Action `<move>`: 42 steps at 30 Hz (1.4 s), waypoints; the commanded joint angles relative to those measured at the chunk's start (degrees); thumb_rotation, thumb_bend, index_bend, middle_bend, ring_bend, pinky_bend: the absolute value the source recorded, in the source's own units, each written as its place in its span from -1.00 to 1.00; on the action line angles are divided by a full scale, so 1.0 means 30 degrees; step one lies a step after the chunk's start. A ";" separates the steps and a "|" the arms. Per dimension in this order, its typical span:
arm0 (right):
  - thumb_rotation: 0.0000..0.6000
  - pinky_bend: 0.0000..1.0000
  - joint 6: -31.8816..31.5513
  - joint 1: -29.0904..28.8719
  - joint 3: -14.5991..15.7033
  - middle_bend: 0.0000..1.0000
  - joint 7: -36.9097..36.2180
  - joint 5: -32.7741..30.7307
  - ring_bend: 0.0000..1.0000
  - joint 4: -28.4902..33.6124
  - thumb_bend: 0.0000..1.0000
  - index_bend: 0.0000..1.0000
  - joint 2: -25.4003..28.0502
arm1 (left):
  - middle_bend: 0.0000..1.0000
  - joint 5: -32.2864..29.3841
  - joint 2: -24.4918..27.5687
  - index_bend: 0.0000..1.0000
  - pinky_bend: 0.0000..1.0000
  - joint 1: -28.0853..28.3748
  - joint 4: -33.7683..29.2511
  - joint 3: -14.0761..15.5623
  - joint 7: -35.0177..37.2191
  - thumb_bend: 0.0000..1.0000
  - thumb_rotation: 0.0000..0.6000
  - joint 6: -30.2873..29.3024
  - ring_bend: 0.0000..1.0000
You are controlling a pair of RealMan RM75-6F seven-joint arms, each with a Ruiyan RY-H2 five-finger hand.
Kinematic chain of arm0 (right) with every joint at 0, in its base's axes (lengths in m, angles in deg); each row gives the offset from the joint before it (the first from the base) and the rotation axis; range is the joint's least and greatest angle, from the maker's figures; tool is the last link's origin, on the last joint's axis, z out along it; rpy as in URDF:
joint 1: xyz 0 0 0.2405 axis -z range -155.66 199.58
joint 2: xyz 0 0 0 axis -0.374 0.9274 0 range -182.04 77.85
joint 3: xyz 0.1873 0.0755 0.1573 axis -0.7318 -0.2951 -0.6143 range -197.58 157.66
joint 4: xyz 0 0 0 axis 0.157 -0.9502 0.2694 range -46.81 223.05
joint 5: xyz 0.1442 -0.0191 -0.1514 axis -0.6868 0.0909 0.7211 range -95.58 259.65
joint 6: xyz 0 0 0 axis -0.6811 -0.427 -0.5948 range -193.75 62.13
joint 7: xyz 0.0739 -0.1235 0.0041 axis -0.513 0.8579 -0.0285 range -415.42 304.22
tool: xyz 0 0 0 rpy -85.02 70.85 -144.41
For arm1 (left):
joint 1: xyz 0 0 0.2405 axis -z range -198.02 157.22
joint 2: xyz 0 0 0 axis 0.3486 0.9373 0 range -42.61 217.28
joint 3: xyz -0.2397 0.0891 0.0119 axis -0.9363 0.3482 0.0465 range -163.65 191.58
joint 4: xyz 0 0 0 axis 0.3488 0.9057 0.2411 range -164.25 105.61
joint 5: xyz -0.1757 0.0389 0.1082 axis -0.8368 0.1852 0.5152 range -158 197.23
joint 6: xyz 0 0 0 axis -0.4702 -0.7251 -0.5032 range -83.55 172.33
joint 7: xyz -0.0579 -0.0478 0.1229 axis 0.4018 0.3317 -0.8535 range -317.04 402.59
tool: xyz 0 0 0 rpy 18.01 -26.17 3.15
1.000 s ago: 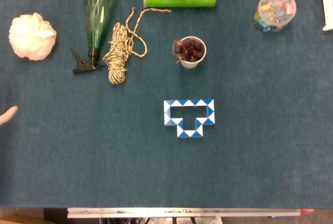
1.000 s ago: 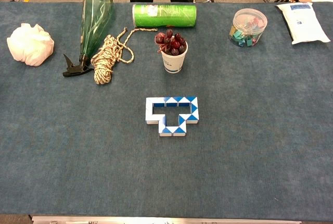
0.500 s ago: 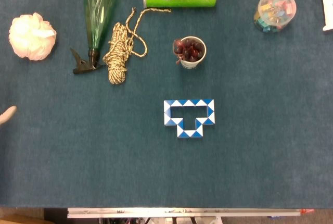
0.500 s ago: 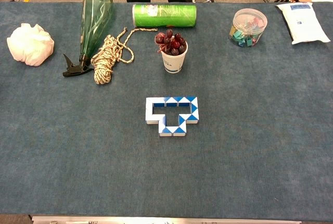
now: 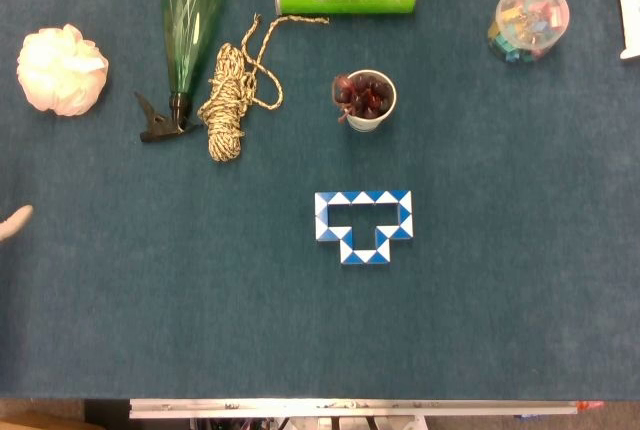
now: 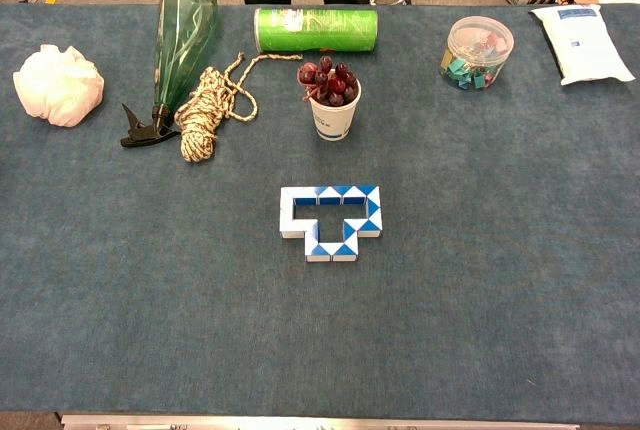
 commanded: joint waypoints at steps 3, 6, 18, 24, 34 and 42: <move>1.00 -1.00 -0.0021 -0.0007 -0.0009 -1.00 0.0081 -0.0055 -1.00 -0.0012 -1.00 -1.00 -0.0028 | -1.00 -0.0238 -0.0015 -1.00 -1.00 0.0049 -0.0010 -0.0086 -0.0153 -1.00 -0.59 0.0088 -1.00; 1.00 -1.00 -0.0034 -0.0011 -0.0011 -1.00 0.0089 -0.0059 -1.00 -0.0008 -1.00 -1.00 -0.0029 | -1.00 -0.0208 -0.0028 -1.00 -1.00 -0.0039 -0.0013 0.0003 -0.0211 -1.00 -0.54 0.0002 -1.00; 1.00 -1.00 -0.0078 -0.0036 0.0033 -1.00 -0.0054 0.0157 -1.00 -0.0179 -1.00 -1.00 -0.0105 | -1.00 -0.0311 -0.0046 -1.00 -1.00 0.0015 -0.0037 -0.0059 -0.0384 -1.00 -0.44 0.0016 -1.00; 1.00 -1.00 -0.0052 -0.0056 0.0052 -1.00 -0.0036 0.0187 -1.00 -0.0192 -1.00 -1.00 -0.0098 | -1.00 -0.0041 -0.0085 -1.00 -1.00 -0.0043 0.0019 0.0002 -0.0305 -1.00 -0.41 -0.0208 -1.00; 1.00 -1.00 -0.0034 -0.0121 0.0216 -1.00 -0.0187 0.0744 -1.00 -0.0483 -1.00 -1.00 -0.0121 | -1.00 0.0941 -0.0270 -1.00 -1.00 -0.0027 0.0613 0.0062 0.0573 -1.00 0.02 -0.0666 -1.00; 1.00 -1.00 0.0066 -0.0151 0.0307 -1.00 -0.0631 0.1079 -1.00 -0.0593 -0.47 -1.00 -0.0051 | -1.00 0.0876 -0.0320 -1.00 -1.00 -0.0029 0.0626 0.0023 0.0487 -1.00 0.20 -0.0666 -1.00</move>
